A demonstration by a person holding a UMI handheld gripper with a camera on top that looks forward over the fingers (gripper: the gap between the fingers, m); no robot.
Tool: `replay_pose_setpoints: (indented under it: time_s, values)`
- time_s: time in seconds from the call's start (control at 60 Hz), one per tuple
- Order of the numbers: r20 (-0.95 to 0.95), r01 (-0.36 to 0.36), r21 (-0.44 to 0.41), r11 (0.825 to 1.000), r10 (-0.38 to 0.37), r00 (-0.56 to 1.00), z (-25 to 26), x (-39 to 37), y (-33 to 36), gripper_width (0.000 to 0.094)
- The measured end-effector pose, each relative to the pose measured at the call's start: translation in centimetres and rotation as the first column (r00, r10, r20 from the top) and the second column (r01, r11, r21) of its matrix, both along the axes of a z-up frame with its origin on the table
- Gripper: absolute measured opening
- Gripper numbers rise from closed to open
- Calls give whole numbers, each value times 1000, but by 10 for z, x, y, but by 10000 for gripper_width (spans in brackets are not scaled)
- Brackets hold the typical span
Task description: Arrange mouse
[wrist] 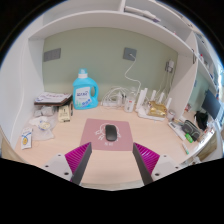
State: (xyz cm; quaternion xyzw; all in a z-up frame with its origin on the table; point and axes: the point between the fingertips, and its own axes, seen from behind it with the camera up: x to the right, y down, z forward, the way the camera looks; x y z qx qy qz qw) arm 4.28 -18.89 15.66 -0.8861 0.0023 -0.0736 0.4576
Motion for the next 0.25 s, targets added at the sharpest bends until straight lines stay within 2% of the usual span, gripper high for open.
replay_pose_setpoints:
  time_s: [0.25]
  values:
    - [16, -7, 20, 1000, 7, 1000, 13, -5, -26, 847]
